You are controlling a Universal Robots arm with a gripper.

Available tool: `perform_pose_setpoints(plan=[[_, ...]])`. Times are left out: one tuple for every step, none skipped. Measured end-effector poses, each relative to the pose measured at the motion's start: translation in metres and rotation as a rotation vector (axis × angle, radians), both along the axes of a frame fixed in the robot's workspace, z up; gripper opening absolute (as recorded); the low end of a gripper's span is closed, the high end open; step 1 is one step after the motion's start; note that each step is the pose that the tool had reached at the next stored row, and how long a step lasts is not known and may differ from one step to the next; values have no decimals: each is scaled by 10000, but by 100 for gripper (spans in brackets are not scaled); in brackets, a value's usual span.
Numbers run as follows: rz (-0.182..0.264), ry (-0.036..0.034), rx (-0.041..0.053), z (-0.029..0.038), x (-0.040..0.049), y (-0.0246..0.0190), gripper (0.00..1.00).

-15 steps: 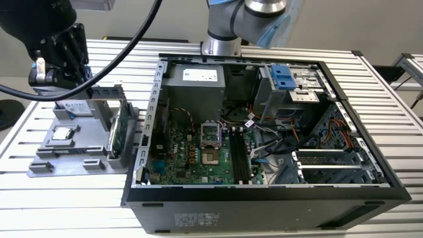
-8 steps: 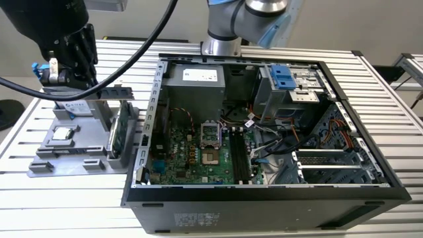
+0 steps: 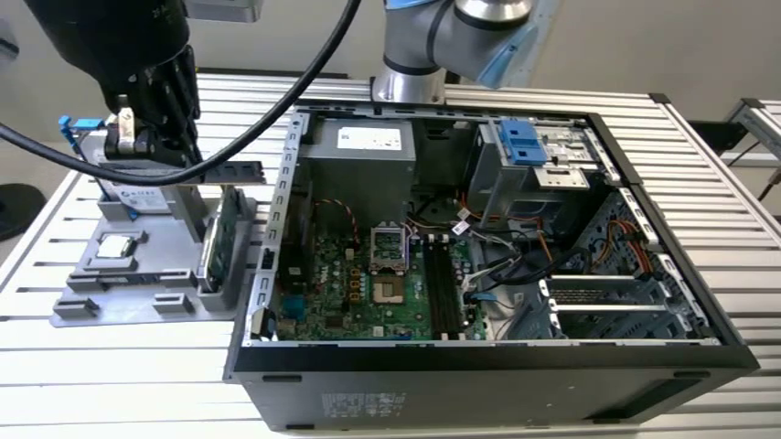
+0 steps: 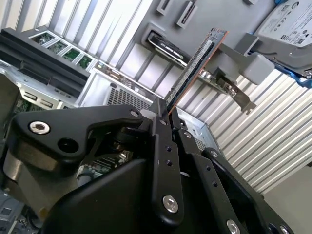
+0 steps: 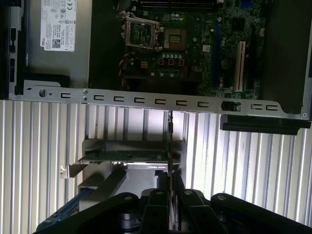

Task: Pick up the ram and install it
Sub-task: 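Pick up the ram and move it above insertion slot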

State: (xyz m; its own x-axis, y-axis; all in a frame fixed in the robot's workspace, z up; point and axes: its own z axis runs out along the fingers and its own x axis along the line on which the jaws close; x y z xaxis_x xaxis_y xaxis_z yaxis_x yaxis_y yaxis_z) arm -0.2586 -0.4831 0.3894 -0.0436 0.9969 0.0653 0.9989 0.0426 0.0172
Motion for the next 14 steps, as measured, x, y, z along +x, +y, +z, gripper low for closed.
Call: perform_pose_setpoints(plan=[[0,0,1,0,20,0,0],[0,-1,1,0,40,0,0],[0,-1,1,0,61,0,0],[0,-1,1,0,81,0,0],[0,-1,1,-1,102,0,0],[1,-1,1,-1,122,0,0],[1,-1,1,0,141,0,0],[1,-1,2,-1,161,0,0],[1,-1,1,0,180,0,0],[0,-1,1,0,198,0,0],[0,-1,2,0,218,0,0],[0,-1,1,0,237,0,0],[0,0,1,0,258,0,0],[0,0,0,0,279,0,0]])
